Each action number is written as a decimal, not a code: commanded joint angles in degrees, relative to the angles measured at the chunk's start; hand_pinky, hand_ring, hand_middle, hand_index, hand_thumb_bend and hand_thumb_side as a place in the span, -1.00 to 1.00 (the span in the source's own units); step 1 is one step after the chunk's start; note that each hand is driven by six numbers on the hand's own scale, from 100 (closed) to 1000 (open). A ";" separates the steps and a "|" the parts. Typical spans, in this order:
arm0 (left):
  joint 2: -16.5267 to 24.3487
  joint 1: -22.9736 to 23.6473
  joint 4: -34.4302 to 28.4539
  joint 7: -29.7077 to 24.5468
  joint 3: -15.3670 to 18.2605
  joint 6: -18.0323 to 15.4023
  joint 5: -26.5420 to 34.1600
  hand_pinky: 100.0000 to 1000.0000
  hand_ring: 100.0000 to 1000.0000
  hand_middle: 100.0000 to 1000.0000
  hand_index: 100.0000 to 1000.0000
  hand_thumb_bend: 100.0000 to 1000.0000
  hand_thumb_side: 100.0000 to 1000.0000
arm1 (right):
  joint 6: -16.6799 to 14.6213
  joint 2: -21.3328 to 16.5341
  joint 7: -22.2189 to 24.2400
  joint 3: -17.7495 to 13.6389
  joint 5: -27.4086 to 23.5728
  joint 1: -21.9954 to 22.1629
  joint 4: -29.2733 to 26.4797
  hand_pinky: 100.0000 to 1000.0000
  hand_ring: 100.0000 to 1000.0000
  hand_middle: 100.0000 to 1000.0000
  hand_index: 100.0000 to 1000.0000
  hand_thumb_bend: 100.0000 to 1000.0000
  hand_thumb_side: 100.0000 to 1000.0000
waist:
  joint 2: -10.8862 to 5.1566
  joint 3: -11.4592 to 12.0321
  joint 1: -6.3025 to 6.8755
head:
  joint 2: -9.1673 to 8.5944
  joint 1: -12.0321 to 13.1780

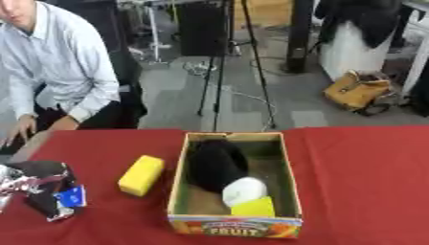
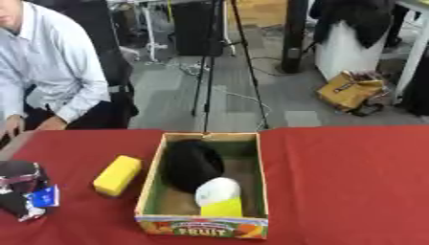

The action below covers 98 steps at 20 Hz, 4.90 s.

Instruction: Pick up objects on the table and place them in the box.

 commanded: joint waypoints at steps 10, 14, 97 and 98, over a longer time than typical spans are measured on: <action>2.49 -2.12 -1.06 -0.58 0.59 0.66 -1.13 -0.19 -0.20 -0.11 0.17 -0.45 0.00 | -0.67 -0.60 -0.11 -0.08 -0.21 -0.25 -1.28 0.58 0.50 0.17 0.19 -1.00 1.00 | -2.34 0.59 0.31 | 0.72 -0.10; 2.34 -2.24 -1.03 -0.52 0.61 0.75 -1.41 -0.20 -0.20 -0.12 0.17 -0.46 -0.01 | -0.61 -0.52 -0.09 -0.10 -0.22 -0.18 -1.28 0.58 0.50 0.17 0.19 -1.00 1.00 | -2.44 0.70 0.43 | 0.63 -0.03; -12.27 -15.03 -3.48 6.48 0.05 8.27 30.40 -0.78 -0.53 -0.49 -0.13 -1.00 -0.09 | -0.17 1.82 0.28 0.71 -0.34 1.52 -1.28 0.59 0.50 0.16 0.19 -1.00 1.00 | -7.32 -2.73 3.73 | 2.54 -0.36; -12.68 -15.31 -3.22 6.62 0.07 8.35 30.11 -0.78 -0.53 -0.49 -0.13 -1.00 -0.07 | -0.18 1.84 0.32 0.73 -0.39 1.53 -1.28 0.59 0.50 0.16 0.19 -1.00 1.00 | -7.33 -2.90 3.81 | 2.56 -0.22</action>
